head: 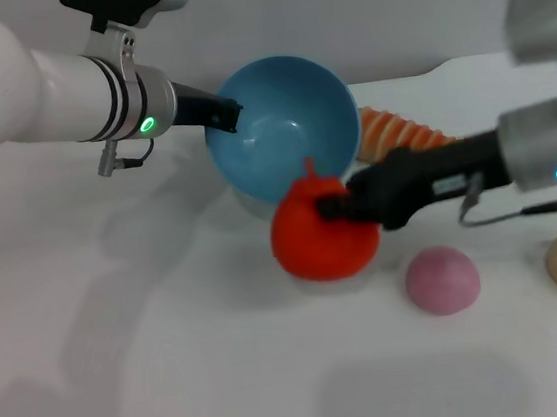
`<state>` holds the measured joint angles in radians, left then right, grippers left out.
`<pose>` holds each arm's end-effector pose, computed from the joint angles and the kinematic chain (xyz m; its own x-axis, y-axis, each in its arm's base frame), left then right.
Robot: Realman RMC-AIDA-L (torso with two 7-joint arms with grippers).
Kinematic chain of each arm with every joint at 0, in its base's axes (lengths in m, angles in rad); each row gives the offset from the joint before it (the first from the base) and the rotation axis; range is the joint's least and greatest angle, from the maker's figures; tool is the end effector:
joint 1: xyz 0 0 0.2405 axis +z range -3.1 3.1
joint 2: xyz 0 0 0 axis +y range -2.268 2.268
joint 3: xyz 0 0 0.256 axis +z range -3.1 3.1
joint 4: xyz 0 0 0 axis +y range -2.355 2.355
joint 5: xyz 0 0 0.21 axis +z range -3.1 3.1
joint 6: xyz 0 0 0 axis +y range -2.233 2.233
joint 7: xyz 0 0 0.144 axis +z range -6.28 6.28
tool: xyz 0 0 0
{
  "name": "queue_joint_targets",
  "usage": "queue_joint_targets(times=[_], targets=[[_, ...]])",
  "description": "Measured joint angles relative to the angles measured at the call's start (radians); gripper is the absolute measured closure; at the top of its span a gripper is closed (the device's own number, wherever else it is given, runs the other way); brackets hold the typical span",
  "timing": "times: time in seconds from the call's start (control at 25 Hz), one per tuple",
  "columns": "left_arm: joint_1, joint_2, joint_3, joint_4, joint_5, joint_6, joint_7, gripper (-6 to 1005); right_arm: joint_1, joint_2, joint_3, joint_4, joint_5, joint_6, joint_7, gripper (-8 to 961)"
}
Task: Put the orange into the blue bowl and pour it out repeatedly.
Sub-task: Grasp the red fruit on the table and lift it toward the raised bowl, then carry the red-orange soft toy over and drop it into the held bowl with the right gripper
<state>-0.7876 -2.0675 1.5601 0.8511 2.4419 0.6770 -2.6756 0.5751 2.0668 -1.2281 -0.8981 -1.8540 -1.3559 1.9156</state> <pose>-0.1640 0.4446 -0.0567 0.7974 0.5619 0.2199 0.5646 -0.5661 -0.6006 0.1849 0.3578 -0.0308 0.8050 -0.4918 -0.3319 -0.5296 -0.8478 -0.0284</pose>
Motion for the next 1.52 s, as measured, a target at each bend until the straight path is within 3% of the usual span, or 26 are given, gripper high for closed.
queue_joint_targets(times=[0.08,0.32,0.44,0.6,0.84,1.12,1.52], targets=[[-0.005,0.001,0.0,-0.003,0.013,0.003,-0.002,999,-0.033,-0.002,0.07,-0.155,0.006,-0.116,0.032,882],[-0.03,-0.002,0.009,-0.002,0.039,0.073,-0.006,999,-0.04,-0.002,0.204,-0.304,0.006,-0.197,0.082,921],[-0.034,-0.003,0.038,0.021,0.033,0.119,-0.009,999,-0.027,-0.014,0.244,-0.27,-0.006,-0.19,0.039,927],[-0.03,-0.005,0.103,0.056,-0.004,0.14,-0.01,999,0.025,-0.03,0.253,-0.105,-0.011,-0.168,-0.01,928],[-0.034,-0.006,0.129,0.061,-0.024,0.143,-0.01,999,0.07,-0.028,0.244,0.005,-0.061,-0.098,-0.011,920],[-0.022,-0.004,0.13,0.059,-0.029,0.14,-0.01,999,0.095,-0.01,0.243,0.05,-0.157,-0.036,0.001,866],[-0.018,-0.003,0.125,0.046,-0.024,0.129,-0.007,999,0.085,-0.005,0.251,0.026,-0.155,0.012,0.009,485]])
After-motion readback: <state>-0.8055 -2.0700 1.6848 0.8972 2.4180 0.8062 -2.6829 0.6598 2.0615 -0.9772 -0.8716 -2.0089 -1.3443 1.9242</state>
